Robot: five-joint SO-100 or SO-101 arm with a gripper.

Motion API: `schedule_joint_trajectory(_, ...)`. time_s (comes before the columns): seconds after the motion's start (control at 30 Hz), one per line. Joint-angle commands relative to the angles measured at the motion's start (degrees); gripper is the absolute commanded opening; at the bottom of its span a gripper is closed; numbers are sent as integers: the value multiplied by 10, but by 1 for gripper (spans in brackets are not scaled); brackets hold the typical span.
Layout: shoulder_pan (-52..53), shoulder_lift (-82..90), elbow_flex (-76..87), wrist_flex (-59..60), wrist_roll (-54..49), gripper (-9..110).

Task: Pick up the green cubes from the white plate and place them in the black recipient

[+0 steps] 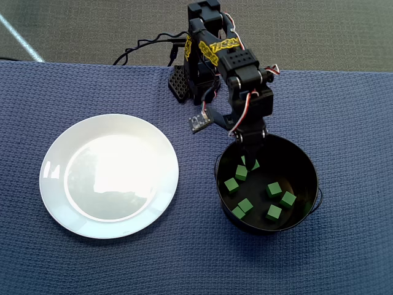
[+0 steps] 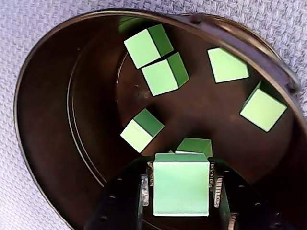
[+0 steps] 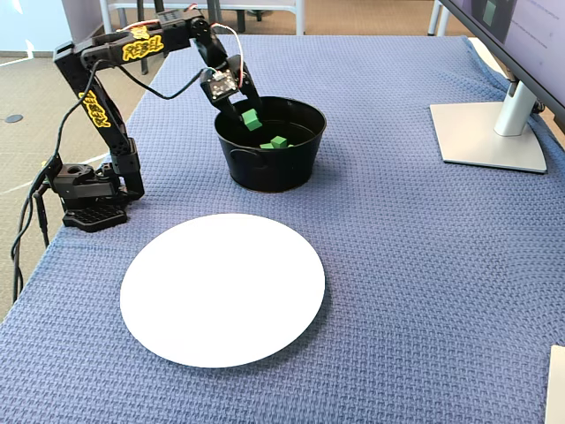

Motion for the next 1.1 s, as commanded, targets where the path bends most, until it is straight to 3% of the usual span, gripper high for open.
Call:
schedule_joint_trajectory(0.0,-11,3,-34,-10,0,20)
schedule_joint_trajectory(0.1,-11,25,-11,-19,-5,31)
schedule_joint_trajectory(0.27,-8,56,11,-23,-25,33)
schedule_joint_trajectory(0.47,60,174,58,10,-76,24)
schedule_joint_trajectory(0.67,221,306,142,34,-129,2)
schedule_joint_trajectory(0.83,320,411,272,11,-146,0)
schedule_joint_trajectory(1.07,345,605,466,22,-127,0)
